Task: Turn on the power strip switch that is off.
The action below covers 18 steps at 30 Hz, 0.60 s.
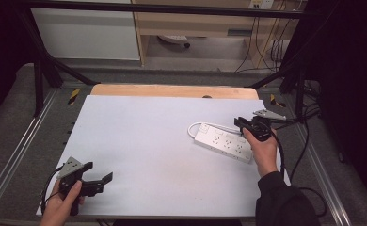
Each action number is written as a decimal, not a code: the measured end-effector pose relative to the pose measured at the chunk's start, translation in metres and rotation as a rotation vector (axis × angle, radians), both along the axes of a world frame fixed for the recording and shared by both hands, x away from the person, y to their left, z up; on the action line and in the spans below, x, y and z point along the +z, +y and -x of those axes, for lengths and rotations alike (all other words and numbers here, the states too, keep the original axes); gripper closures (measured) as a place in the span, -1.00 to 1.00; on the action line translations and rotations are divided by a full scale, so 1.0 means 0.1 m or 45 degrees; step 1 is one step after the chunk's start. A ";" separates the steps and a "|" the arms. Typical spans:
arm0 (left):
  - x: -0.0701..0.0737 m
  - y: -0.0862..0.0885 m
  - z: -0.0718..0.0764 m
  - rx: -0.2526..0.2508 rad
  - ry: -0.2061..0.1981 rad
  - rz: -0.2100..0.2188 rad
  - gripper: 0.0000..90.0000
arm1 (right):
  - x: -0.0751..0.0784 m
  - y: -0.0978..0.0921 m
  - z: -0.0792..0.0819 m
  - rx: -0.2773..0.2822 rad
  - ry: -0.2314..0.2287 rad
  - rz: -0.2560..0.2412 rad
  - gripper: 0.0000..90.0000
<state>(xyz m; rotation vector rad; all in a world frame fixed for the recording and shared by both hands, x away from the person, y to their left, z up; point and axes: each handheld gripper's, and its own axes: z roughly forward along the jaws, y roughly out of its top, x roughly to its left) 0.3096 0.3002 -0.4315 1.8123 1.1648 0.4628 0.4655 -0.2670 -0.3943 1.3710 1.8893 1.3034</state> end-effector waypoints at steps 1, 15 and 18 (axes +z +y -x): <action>0.00 0.00 0.00 0.000 0.000 0.000 -0.86 | 0.00 0.00 0.00 0.002 -0.001 0.002 0.73; 0.00 0.00 0.00 -0.003 -0.002 -0.002 -0.86 | -0.06 0.00 -0.05 -0.010 0.006 -0.004 0.94; 0.00 0.00 0.00 -0.005 -0.003 -0.001 -0.86 | -0.07 0.01 -0.06 -0.007 0.009 0.001 0.97</action>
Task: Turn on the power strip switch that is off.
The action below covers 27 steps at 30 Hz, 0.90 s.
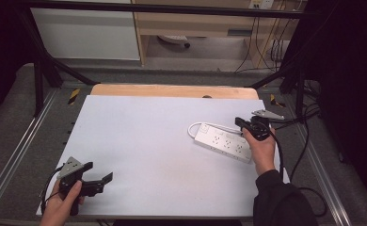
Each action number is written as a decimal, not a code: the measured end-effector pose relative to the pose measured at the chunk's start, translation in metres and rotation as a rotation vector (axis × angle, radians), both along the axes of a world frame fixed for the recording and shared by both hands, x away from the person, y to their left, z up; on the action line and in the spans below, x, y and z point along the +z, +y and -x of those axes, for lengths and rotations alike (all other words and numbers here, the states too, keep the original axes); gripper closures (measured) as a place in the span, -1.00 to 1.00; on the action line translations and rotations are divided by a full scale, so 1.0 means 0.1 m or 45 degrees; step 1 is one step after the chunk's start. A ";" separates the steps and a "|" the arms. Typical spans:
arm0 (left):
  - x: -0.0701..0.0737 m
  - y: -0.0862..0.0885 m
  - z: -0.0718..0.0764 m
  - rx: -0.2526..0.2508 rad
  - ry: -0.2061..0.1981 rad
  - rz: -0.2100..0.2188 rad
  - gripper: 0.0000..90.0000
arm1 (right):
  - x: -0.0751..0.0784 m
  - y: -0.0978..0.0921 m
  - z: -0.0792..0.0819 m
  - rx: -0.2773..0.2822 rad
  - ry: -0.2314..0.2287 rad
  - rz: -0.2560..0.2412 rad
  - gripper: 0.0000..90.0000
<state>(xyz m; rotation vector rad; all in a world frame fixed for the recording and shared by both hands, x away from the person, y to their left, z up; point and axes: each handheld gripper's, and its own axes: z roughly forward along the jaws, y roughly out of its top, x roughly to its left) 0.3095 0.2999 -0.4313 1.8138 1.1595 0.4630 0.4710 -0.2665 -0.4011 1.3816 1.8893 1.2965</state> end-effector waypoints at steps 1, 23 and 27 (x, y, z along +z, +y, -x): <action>0.00 0.00 0.00 0.000 0.000 0.000 -0.86 | 0.00 0.00 0.00 0.003 -0.004 -0.002 0.97; 0.00 0.00 0.00 -0.002 0.003 -0.003 -0.86 | -0.10 0.10 -0.03 0.014 0.013 0.013 1.00; 0.00 0.00 0.00 -0.002 0.002 -0.003 -0.86 | -0.12 0.12 -0.03 0.019 0.024 0.023 1.00</action>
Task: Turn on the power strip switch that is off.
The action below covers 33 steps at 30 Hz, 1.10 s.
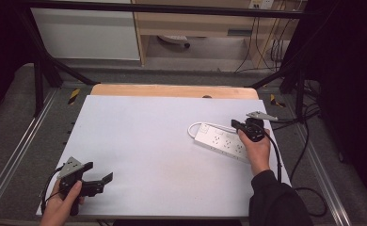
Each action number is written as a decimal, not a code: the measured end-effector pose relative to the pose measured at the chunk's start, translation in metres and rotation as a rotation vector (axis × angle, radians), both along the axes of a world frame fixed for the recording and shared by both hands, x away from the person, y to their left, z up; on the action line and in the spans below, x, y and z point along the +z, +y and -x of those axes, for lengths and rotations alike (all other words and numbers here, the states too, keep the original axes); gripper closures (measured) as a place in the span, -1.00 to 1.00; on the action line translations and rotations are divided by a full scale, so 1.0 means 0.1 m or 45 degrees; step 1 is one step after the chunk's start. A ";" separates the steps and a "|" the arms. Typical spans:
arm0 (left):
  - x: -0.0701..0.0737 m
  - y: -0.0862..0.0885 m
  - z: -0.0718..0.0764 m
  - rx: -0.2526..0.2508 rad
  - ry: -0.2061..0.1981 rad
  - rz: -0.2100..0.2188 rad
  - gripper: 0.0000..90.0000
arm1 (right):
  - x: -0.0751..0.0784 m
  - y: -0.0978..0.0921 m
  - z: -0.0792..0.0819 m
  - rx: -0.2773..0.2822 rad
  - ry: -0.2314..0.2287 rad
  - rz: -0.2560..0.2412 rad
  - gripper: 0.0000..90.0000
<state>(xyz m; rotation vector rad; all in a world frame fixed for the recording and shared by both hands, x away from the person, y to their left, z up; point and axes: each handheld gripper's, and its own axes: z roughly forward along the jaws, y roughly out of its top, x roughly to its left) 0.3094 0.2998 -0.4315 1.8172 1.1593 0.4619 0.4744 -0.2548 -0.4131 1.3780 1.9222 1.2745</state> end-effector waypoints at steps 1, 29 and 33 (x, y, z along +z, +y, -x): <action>0.00 0.00 0.00 0.000 0.000 0.000 -0.86 | 0.00 0.00 0.00 0.003 -0.002 0.005 1.00; 0.00 0.00 0.00 -0.001 -0.003 -0.002 -0.86 | -0.13 0.07 0.01 0.038 0.119 0.061 1.00; 0.00 0.00 0.00 -0.001 -0.003 -0.001 -0.86 | -0.15 0.09 0.02 0.044 0.125 0.081 1.00</action>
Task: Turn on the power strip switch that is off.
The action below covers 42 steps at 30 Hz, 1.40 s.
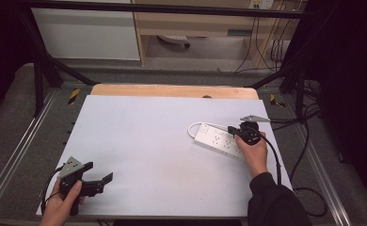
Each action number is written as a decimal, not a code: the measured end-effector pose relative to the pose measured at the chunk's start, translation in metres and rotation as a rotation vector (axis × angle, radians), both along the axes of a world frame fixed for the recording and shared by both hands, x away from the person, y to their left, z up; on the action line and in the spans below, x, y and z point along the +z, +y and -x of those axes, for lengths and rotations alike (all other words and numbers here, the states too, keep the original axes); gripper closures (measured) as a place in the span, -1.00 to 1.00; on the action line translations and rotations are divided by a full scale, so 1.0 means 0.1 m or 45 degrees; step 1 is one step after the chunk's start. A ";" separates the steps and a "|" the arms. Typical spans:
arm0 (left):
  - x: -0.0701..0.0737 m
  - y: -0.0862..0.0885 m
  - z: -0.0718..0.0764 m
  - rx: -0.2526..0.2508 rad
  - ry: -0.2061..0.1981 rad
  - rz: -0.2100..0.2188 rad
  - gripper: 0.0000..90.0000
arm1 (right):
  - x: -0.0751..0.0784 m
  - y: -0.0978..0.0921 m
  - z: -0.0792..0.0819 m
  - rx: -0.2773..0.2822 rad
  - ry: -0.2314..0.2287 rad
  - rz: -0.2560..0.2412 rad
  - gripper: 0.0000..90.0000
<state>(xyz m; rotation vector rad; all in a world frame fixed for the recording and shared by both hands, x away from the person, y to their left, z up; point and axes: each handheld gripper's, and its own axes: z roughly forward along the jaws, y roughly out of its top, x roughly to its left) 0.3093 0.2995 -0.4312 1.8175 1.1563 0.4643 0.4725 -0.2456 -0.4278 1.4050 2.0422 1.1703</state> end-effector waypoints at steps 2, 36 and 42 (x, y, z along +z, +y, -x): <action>0.00 0.00 0.00 0.000 0.000 -0.001 -0.86 | -0.01 0.00 0.00 0.000 -0.005 0.004 1.00; -0.01 -0.01 0.00 -0.008 0.007 -0.008 -0.86 | -0.13 0.02 0.03 -0.010 -0.011 -0.007 1.00; -0.01 -0.01 0.00 -0.009 0.008 -0.008 -0.86 | -0.13 0.03 0.03 -0.009 -0.013 -0.008 1.00</action>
